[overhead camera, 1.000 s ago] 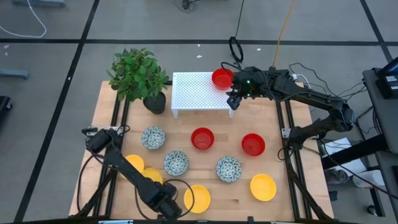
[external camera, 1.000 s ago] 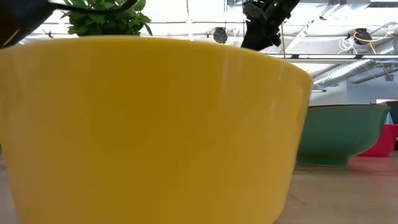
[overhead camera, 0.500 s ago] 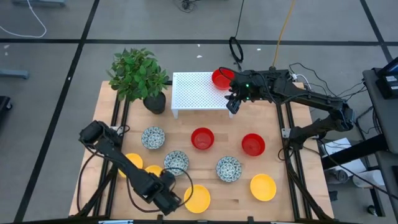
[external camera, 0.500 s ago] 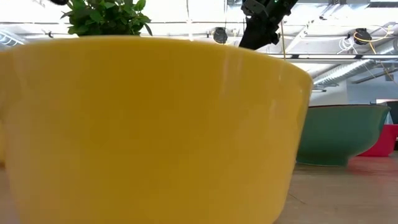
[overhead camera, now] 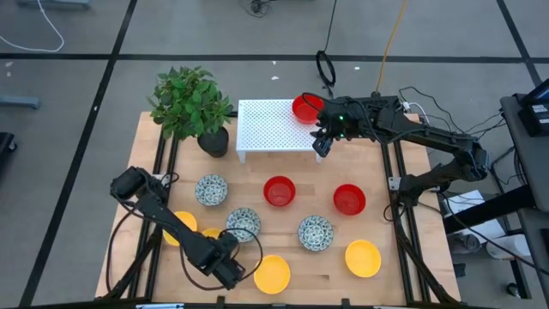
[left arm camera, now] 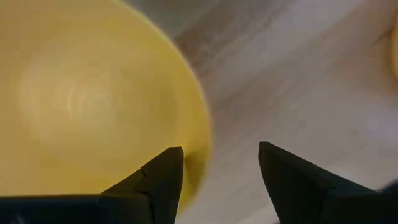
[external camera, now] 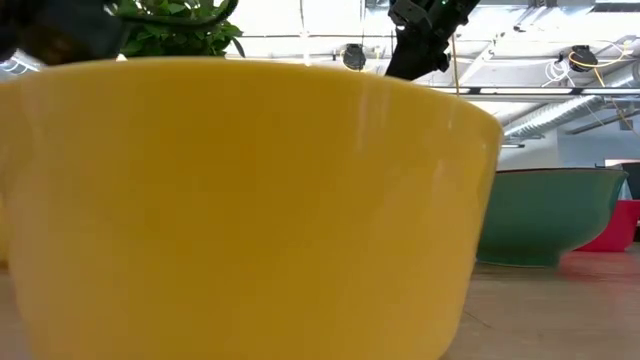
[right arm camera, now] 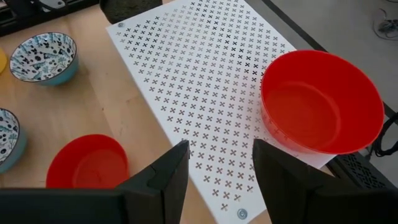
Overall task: Pick & Place Mini bowls
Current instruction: Put the yellow bowl on the shelf
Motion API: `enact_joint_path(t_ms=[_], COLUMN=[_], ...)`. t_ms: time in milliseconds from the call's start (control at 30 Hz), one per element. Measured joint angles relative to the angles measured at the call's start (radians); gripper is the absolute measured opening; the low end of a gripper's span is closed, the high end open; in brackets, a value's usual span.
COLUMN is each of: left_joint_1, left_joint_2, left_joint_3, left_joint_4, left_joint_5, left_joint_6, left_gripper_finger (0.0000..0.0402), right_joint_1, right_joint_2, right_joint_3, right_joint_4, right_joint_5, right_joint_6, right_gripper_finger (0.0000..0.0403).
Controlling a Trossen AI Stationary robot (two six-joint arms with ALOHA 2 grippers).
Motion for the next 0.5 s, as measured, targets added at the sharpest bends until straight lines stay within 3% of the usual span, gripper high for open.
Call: enact_joint_path(t_ms=[100,167,367,500], left_joint_1=[0.000,0.000,0.001,-0.006], left_joint_2=[0.000,0.000,-0.001,-0.001], left_joint_3=[-0.035,-0.038,0.003,0.081], left_joint_4=[0.010,0.011,0.023,0.006], left_joint_5=[0.018,0.025,0.048,0.040], left_joint_6=[-0.050,-0.055,0.009,0.047], left_gripper_finger=[0.0201,0.0171,0.0018,0.0017], right_joint_1=[0.000,0.000,0.000,0.000], right_joint_2=[0.000,0.000,0.000,0.000], right_joint_3=[0.000,0.000,0.000,0.000], right_joint_4=[0.000,0.000,-0.001,-0.001], right_joint_5=[0.000,0.001,0.001,0.001], right_joint_6=[0.000,0.000,0.000,0.000], right_gripper_finger=[0.0164,0.0163,0.0149,0.0139])
